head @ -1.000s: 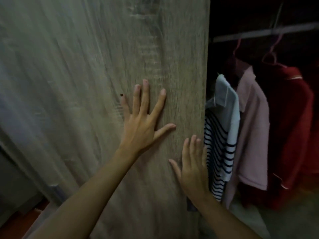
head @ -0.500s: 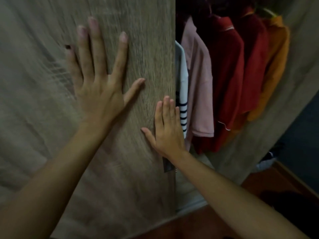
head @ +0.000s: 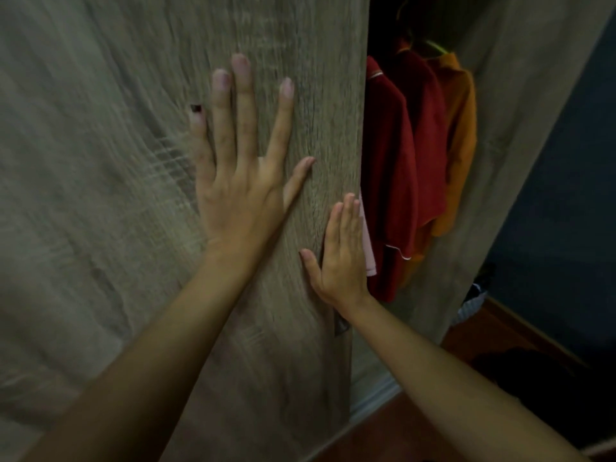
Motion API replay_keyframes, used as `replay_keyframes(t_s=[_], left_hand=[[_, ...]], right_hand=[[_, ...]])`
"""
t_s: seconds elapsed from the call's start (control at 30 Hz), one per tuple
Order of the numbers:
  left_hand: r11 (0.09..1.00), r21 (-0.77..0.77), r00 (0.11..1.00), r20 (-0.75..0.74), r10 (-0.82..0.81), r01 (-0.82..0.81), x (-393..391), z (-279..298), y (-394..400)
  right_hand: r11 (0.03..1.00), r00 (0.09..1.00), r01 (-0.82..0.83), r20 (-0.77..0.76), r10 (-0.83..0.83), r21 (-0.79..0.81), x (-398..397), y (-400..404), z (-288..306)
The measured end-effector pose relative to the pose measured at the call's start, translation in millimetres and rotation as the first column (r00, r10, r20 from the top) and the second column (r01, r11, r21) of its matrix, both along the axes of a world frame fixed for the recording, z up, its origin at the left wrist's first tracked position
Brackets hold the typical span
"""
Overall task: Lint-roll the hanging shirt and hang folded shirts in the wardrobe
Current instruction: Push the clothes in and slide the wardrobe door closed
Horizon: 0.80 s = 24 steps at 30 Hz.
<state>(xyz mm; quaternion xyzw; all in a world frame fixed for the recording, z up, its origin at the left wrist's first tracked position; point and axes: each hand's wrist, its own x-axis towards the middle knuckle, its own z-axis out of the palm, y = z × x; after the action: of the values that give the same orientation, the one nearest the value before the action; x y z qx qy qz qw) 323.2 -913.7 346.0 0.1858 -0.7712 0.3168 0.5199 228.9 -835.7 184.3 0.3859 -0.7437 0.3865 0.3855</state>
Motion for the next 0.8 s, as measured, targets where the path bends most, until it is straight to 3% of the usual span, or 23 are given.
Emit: replay_keyframes(t_s=[0.07, 0.47, 0.8], left_hand=[[0.998, -0.054, 1.0, -0.008, 0.015, -0.015, -12, -1, 7], [0.989, -0.02, 0.99, 0.003, -0.144, 0.144, -111, -7, 64], [0.984, -0.079, 0.988, 0.006, -0.157, 0.157, -202, -10, 118]], right_hand=[[1.0, 1.0, 0.002, 0.004, -0.002, -0.014, -13, 8, 1], [0.995, 0.99, 0.074, 0.121, -0.066, -0.067, -97, 60, 0], [0.992, 0.981, 0.105, 0.168, -0.092, -0.075, -180, 116, 2]])
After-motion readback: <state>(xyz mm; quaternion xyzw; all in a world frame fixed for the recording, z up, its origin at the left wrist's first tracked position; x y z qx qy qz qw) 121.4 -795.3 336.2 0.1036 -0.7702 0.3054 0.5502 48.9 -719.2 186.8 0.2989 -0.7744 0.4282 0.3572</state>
